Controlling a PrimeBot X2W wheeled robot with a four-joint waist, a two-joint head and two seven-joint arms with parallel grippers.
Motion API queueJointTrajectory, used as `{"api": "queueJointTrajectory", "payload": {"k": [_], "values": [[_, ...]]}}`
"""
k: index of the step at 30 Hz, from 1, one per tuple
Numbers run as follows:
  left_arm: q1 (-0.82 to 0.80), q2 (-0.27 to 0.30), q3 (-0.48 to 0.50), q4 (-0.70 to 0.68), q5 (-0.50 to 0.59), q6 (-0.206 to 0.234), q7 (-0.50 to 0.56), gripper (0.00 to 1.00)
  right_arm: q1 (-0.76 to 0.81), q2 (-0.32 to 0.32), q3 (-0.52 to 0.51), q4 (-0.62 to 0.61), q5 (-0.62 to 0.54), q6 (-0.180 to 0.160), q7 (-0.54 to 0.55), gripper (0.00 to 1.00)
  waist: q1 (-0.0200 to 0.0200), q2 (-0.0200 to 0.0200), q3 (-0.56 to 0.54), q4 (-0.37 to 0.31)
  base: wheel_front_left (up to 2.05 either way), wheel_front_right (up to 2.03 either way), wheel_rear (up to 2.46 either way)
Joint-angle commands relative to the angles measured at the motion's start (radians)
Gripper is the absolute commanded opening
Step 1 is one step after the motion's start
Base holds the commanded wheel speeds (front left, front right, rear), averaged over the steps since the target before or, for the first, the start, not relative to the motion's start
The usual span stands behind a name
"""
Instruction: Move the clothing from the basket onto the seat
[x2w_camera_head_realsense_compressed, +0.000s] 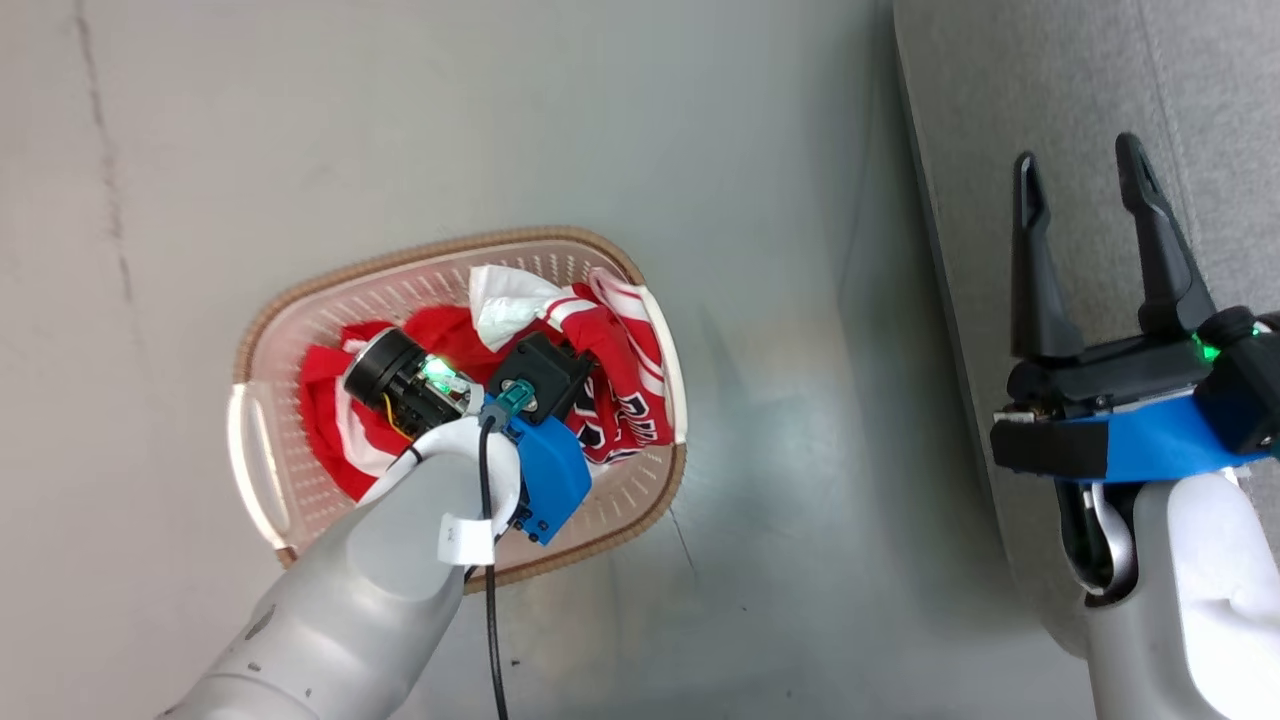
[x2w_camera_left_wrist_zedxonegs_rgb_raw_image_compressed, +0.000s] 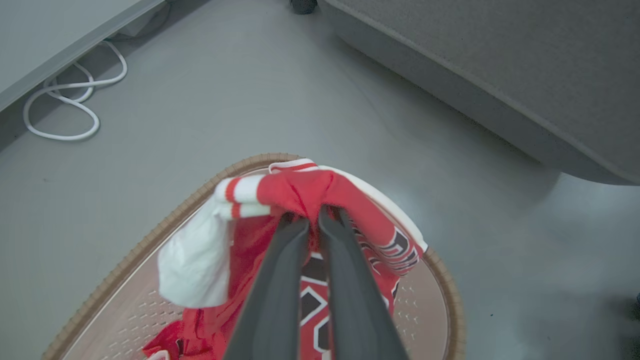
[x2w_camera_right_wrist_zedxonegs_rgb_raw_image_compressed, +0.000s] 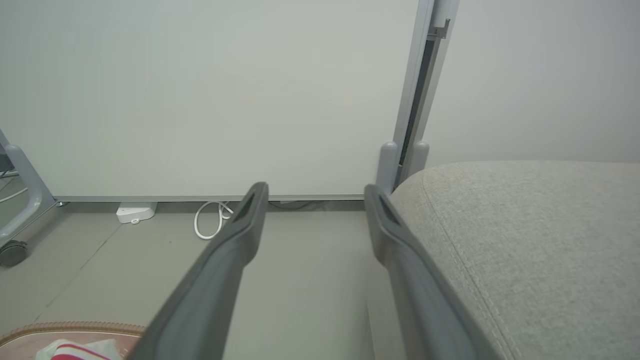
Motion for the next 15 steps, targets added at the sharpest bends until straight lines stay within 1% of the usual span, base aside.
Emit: {"api": "queueJointTrajectory", "payload": {"k": [1,10,11,15], "values": [[0.045,0.016,0.05,-0.089,0.005,0.016,-0.005,0.0,0.033,-0.004,-0.008,0.011,-0.012,0.0,-0.003,1.0,0.0,0.0,-0.099,0.045,0.0,0.0,0.0],[0.156,0.043,0.199,-0.316,0.056,0.042,-0.005,0.0,0.099,-0.004,-0.011,0.039,-0.022,0.0,-0.003,1.0,0.0,0.0,-0.246,0.075,0.0,0.0,0.0],[0.174,0.046,0.226,-0.356,0.076,0.048,-0.005,0.0,0.116,-0.004,-0.01,0.043,-0.021,0.0,-0.003,1.0,0.0,0.0,-0.277,0.079,0.0,0.0,0.0],[0.203,0.044,0.285,-0.43,0.103,0.049,-0.005,0.0,0.146,-0.004,-0.006,0.053,-0.018,0.0,-0.003,1.0,0.0,0.0,-0.336,0.082,0.0,0.0,0.0]]}}
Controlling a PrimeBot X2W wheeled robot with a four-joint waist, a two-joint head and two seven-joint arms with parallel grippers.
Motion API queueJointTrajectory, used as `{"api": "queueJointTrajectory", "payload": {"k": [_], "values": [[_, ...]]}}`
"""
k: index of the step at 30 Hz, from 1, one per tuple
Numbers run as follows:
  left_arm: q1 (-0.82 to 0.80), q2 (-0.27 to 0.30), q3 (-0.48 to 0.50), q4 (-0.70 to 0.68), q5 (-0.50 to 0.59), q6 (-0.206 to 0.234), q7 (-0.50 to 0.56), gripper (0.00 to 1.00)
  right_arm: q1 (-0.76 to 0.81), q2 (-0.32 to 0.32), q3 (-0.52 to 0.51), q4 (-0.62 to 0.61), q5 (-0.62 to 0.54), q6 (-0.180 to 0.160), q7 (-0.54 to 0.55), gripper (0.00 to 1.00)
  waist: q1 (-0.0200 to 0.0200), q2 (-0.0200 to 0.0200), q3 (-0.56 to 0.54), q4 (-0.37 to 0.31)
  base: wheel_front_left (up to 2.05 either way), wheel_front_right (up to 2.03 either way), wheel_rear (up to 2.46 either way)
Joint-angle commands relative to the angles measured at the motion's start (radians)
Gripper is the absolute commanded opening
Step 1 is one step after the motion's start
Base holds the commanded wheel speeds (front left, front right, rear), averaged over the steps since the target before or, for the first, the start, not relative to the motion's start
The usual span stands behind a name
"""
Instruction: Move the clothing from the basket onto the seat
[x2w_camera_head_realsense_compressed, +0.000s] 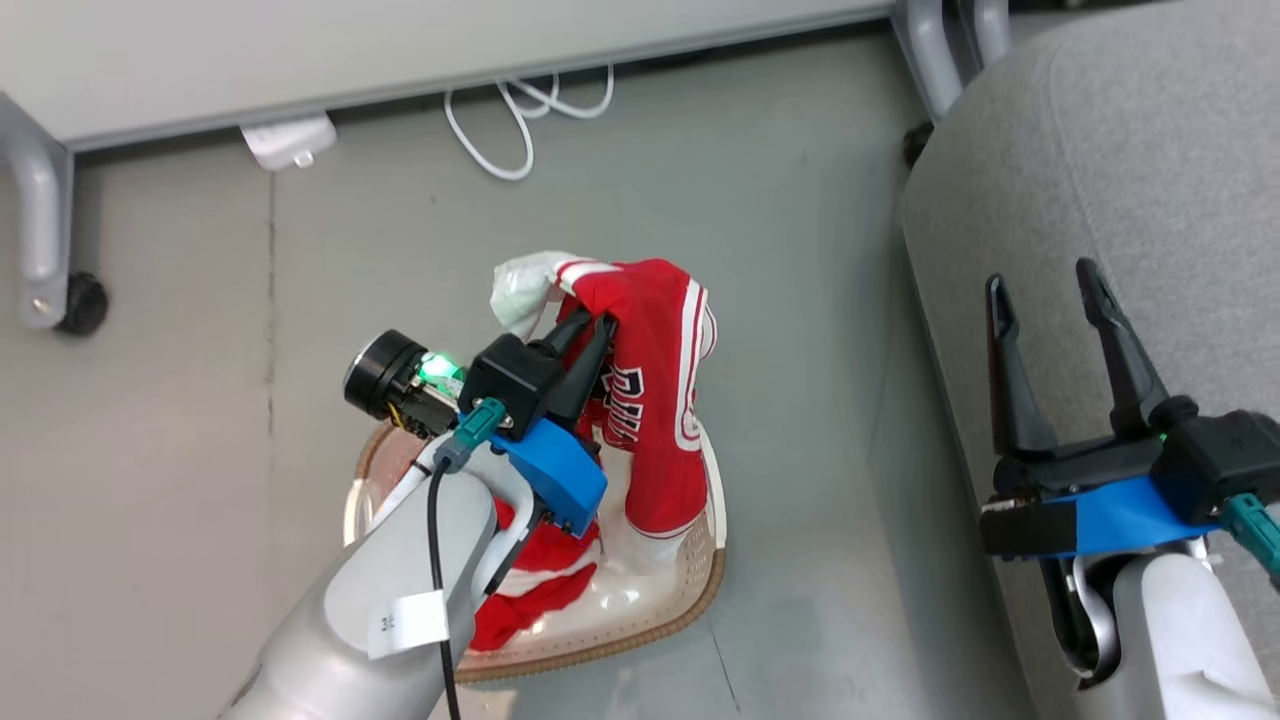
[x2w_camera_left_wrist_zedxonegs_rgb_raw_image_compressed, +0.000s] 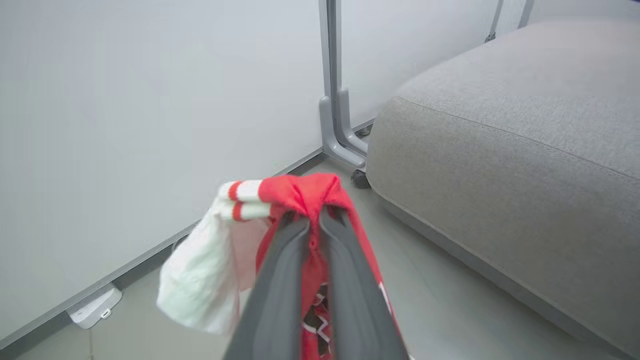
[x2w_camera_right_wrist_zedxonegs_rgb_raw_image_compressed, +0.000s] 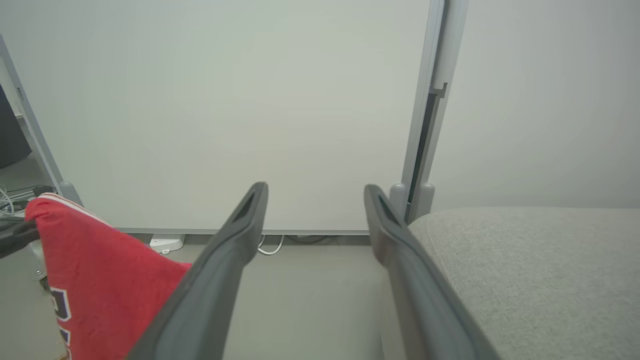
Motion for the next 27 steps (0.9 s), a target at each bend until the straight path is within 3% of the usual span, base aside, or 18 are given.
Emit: {"api": "queueJointTrajectory", "payload": {"k": [1,9,27], "values": [[0.014,-0.002,0.022,-0.026,0.011,0.0,-0.005,0.0,0.021,-0.004,0.001,0.003,0.003,0.0,-0.003,1.0,0.0002,-0.0001,-0.054,0.009,0.0,0.0,0.0],[-0.005,-0.029,0.079,-0.104,0.052,-0.014,-0.005,0.0,0.076,-0.004,-0.001,0.022,0.011,0.0,-0.003,1.0,0.0002,-0.0001,-0.151,0.019,0.0,0.0,0.0],[-0.062,-0.063,0.041,-0.088,0.064,-0.041,-0.005,0.0,0.173,-0.004,-0.018,0.024,0.039,0.0,-0.003,1.0,0.0002,-0.0001,-0.288,0.026,0.0,0.0,0.0]]}}
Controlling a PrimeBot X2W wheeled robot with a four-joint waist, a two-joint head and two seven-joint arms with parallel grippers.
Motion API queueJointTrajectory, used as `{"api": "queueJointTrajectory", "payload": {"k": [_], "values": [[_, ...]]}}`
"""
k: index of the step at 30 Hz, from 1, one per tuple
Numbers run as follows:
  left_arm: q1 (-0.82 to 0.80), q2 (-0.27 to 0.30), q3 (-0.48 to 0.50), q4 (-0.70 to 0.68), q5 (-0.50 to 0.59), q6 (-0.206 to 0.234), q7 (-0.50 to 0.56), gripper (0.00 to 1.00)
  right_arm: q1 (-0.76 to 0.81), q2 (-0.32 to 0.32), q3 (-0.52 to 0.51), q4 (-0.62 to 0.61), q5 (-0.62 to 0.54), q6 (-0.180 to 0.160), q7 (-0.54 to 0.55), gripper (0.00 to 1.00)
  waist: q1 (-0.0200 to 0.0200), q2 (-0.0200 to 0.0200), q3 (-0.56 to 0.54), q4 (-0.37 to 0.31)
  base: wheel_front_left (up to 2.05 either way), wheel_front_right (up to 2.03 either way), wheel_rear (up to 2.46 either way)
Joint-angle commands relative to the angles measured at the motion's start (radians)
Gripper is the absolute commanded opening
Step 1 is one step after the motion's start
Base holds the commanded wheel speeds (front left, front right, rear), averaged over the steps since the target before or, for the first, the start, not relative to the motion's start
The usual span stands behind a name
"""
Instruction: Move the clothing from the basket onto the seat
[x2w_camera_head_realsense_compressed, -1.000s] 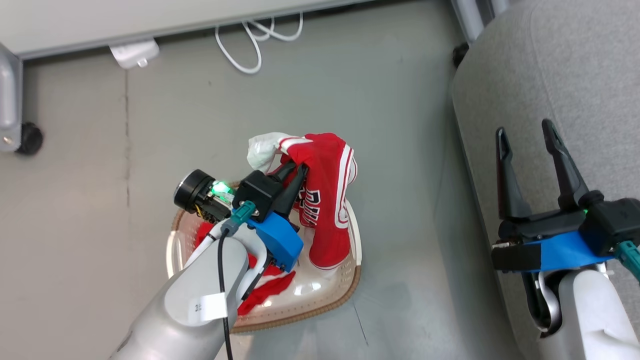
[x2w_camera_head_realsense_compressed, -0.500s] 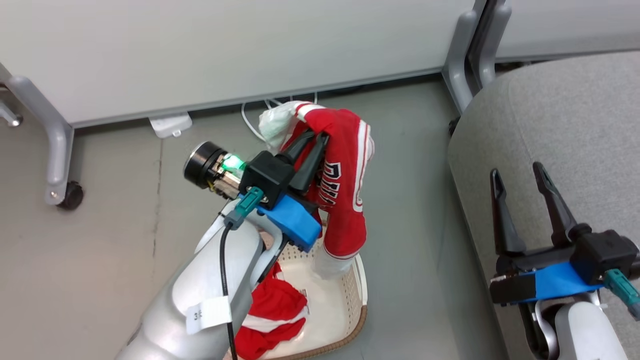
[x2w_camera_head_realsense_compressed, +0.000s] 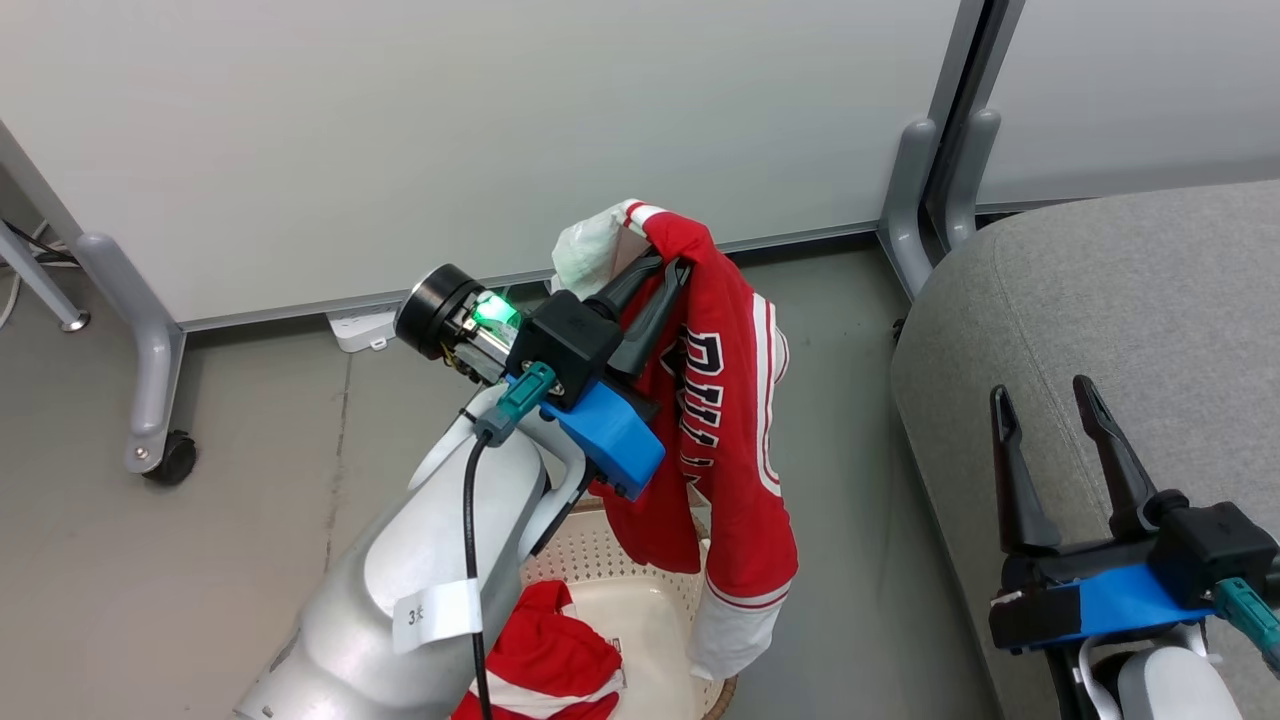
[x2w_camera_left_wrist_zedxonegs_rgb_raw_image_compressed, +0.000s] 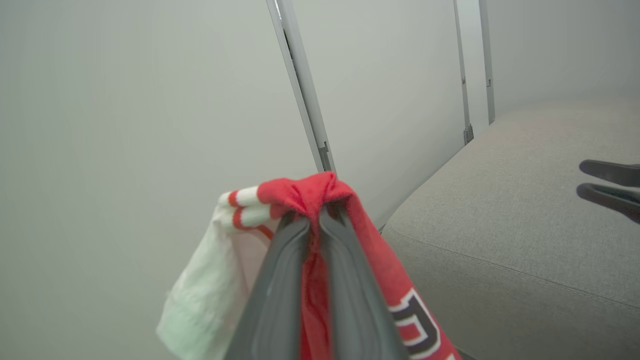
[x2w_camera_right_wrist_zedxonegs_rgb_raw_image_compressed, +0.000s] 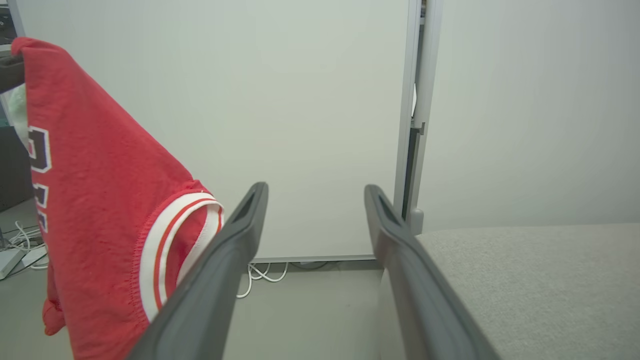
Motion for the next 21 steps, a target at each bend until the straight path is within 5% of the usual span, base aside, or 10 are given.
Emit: {"api": "queueJointTrajectory", "payload": {"k": [1,13,21], "values": [[-0.013,-0.003,-0.004,0.004,-0.004,-0.002,-0.005,0.0,0.023,-0.004,-0.003,-0.002,0.003,0.0,-0.003,1.0,0.0002,-0.0001,-0.007,0.003,0.0,0.0,0.0],[-0.016,-0.007,-0.012,0.013,-0.013,-0.006,-0.005,0.0,0.01,-0.004,0.021,-0.015,-0.009,0.0,-0.003,1.0,0.0002,-0.0001,-0.011,0.015,0.0,0.0,0.0],[-0.024,-0.005,-0.004,0.016,-0.009,-0.007,-0.005,0.0,-0.057,-0.004,0.13,-0.016,-0.03,0.0,-0.003,1.0,0.0002,-0.0001,0.006,0.017,0.0,0.0,0.0]]}}
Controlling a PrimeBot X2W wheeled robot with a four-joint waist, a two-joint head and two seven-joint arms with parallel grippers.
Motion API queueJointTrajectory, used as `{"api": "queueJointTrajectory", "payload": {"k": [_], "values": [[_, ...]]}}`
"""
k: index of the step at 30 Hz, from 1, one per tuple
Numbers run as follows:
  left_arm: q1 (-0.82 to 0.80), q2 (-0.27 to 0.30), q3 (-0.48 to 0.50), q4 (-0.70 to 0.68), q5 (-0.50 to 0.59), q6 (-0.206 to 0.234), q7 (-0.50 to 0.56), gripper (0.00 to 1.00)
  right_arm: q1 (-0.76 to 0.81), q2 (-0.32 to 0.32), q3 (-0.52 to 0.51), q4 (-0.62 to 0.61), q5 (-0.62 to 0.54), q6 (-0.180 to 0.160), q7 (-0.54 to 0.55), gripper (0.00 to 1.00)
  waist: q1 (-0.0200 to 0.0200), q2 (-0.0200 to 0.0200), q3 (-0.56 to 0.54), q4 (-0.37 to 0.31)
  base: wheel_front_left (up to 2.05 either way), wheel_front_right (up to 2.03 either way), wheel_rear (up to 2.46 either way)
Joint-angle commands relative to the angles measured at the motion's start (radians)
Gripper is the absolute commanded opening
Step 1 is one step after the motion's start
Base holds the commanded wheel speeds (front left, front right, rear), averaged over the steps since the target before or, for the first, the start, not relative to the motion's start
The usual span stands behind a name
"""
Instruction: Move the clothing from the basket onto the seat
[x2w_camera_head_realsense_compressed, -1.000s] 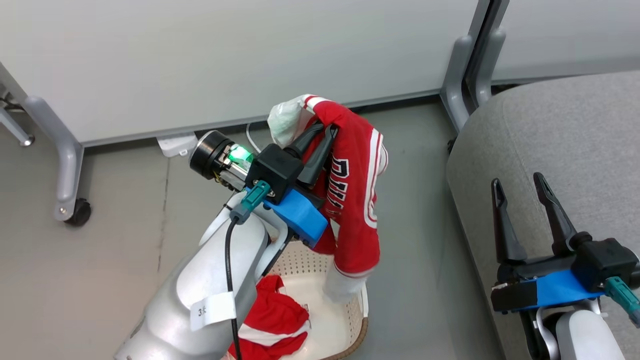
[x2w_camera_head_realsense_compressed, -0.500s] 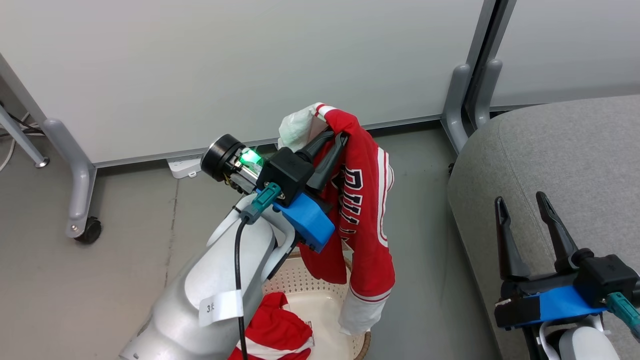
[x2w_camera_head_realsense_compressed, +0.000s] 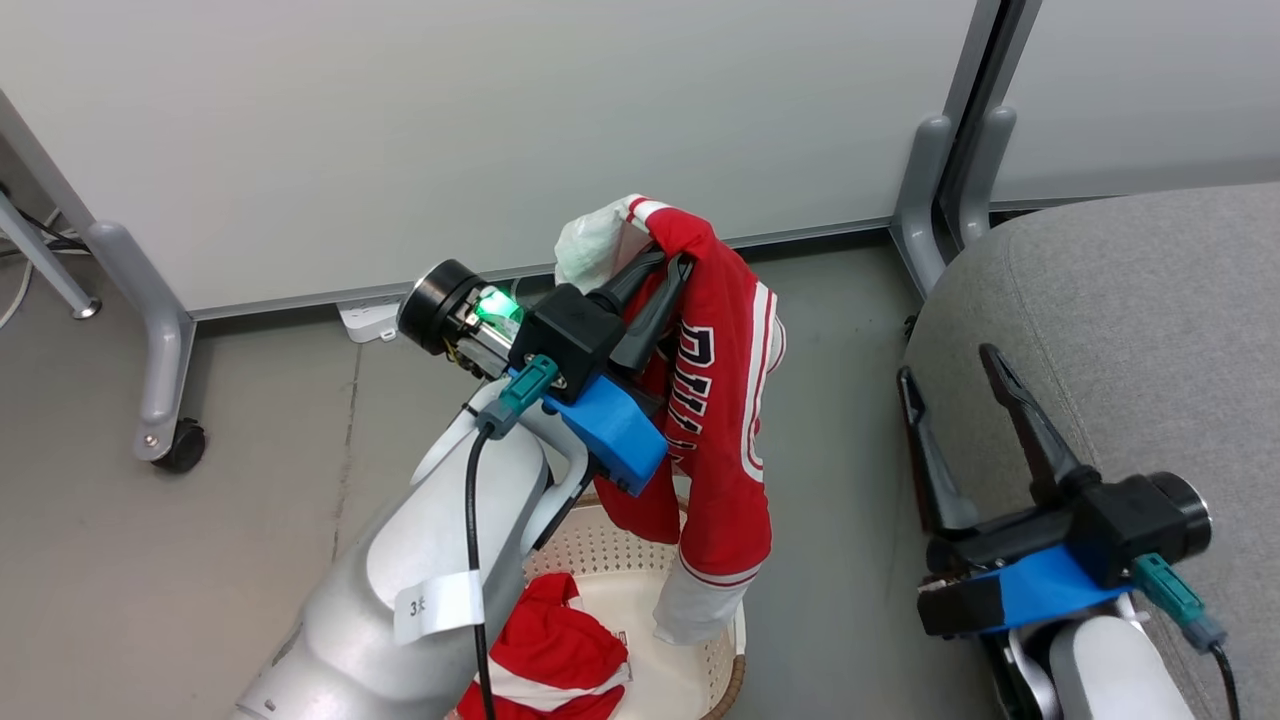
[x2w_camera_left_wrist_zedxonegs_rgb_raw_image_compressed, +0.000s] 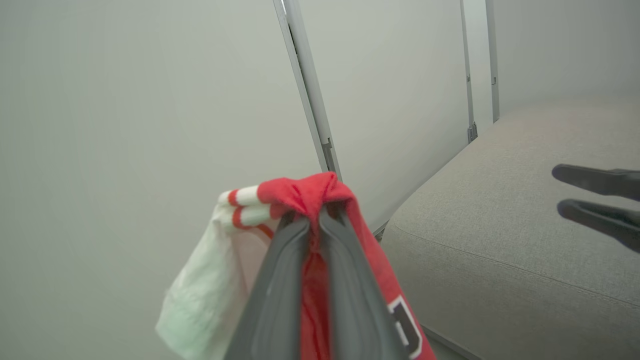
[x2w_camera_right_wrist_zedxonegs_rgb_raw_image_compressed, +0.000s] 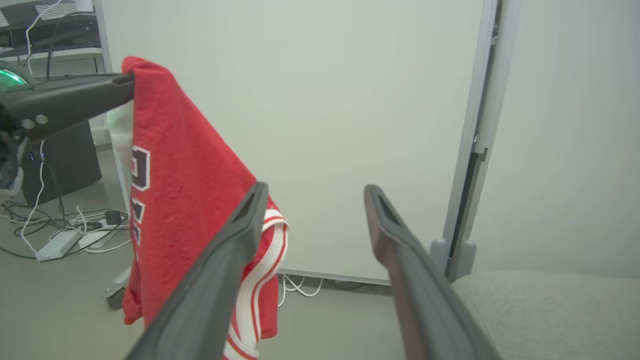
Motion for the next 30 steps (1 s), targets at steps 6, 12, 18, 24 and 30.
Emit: {"api": "queueJointTrajectory", "payload": {"k": [6,12,18,24,30], "values": [[-0.023,-0.003,-0.005,0.004,0.006,-0.005,-0.005,0.0,-0.089,-0.004,0.1,0.02,-0.016,0.0,-0.003,1.0,0.0,-0.0001,0.018,0.007,0.0,0.0,0.0],[-0.043,-0.008,-0.017,0.006,0.007,-0.006,-0.005,0.0,-0.176,-0.004,0.183,0.052,-0.015,0.0,-0.003,1.0,0.0,-0.0001,0.041,0.021,0.0,0.0,0.0],[-0.065,-0.016,-0.039,0.004,0.002,-0.008,-0.005,0.0,-0.264,-0.004,0.238,0.114,-0.025,0.0,-0.003,1.0,0.0,-0.0001,0.06,0.037,0.0,0.0,0.0],[-0.087,-0.023,-0.063,-0.005,-0.008,-0.008,-0.005,0.0,-0.348,-0.004,0.265,0.206,-0.044,0.0,-0.003,1.0,0.0,-0.0001,0.083,0.056,0.0,0.0,0.0],[-0.108,-0.025,-0.088,-0.017,-0.02,-0.008,-0.005,0.0,-0.416,-0.004,0.277,0.314,-0.065,0.0,-0.003,1.0,0.0,-0.0001,0.101,0.078,0.0,0.0,0.0]]}}
